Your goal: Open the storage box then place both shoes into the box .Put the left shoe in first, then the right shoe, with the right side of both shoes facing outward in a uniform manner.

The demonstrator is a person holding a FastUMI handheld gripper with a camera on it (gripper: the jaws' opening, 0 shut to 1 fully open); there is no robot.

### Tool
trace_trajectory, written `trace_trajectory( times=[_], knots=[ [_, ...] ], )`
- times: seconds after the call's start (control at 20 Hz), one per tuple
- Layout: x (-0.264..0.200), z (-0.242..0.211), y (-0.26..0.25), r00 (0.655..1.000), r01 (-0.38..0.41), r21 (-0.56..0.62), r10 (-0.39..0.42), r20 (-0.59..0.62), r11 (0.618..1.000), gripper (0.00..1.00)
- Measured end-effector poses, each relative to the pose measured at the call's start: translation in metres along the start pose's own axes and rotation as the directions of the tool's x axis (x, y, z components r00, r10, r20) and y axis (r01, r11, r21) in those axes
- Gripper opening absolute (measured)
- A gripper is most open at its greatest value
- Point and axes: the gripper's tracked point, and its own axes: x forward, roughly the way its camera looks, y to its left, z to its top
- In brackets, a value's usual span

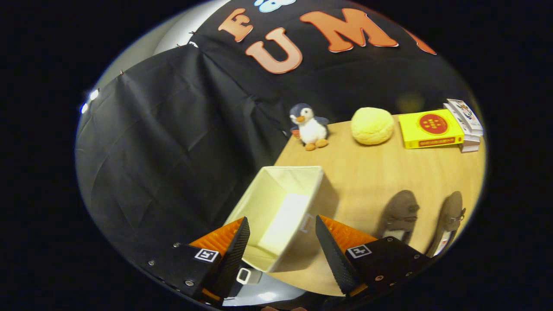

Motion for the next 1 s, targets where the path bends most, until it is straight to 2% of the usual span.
trace_trajectory(
  times=[0.2, 0.35, 0.45, 0.65, 0.85, 0.95, 1.0],
  knots=[
    [-0.011, -0.019, -0.091, 0.981, 0.194, -0.016, -0.194, 0.001, 0.981, 0.94],
    [-0.010, -0.043, -0.146, 0.956, 0.293, -0.042, -0.294, -0.010, 0.955, 0.94],
    [-0.004, -0.062, -0.173, 0.943, 0.328, -0.045, -0.330, -0.047, 0.943, 0.94],
    [0.013, -0.081, -0.199, 0.927, 0.363, -0.069, -0.368, -0.080, 0.929, 0.88],
    [0.034, -0.086, -0.220, 0.907, 0.406, -0.083, -0.412, -0.080, 0.910, 0.74],
    [0.043, -0.085, -0.224, 0.902, 0.420, -0.070, -0.425, -0.075, 0.905, 0.62],
    [0.047, -0.084, -0.224, 0.905, 0.416, -0.062, -0.420, -0.074, 0.907, 0.51]
  ],
)
